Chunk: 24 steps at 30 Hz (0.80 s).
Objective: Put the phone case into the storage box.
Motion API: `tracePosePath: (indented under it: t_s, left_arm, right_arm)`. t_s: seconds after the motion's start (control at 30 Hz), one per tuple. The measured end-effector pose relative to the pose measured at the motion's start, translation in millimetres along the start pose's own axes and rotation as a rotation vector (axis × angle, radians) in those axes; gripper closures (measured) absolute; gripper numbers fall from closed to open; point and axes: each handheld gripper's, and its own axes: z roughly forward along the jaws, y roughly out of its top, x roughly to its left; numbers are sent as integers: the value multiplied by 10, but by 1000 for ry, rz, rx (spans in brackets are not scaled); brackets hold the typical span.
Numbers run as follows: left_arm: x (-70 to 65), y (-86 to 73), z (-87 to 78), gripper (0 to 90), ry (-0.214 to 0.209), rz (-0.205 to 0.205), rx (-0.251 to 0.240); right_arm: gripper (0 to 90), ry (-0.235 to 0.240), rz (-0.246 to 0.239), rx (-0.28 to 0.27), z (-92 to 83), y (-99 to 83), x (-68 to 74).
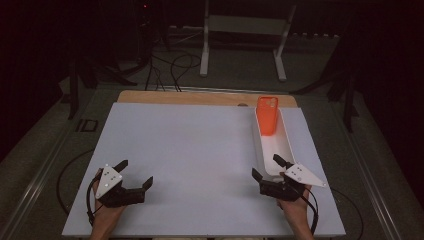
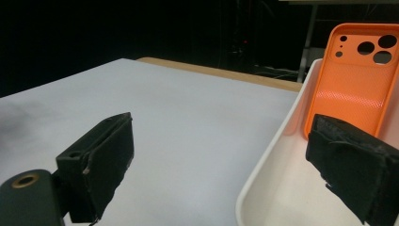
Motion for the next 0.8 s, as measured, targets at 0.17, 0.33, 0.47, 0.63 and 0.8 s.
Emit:
tracePosePath:
  t_s: [0.17,0.33,0.47,0.63,0.8]
  left_arm:
    - [9,3,-4,3,1,-7,-5]
    - [22,2,-4,3,3,-16,-9]
    - [24,2,-1,3,4,-15,-6]
    - [18,1,2,3,3,-10,-4]
    - [28,0,10,3,8,-14,0]
  right_arm:
    - [83,3,-7,6,-45,-80,4]
    - [83,1,-18,14,-40,-119,2]
    - [83,2,-16,16,-42,-130,-3]
    - [83,1,-9,14,-46,-135,-9]
    - [83,4,-19,13,-33,-136,-1]
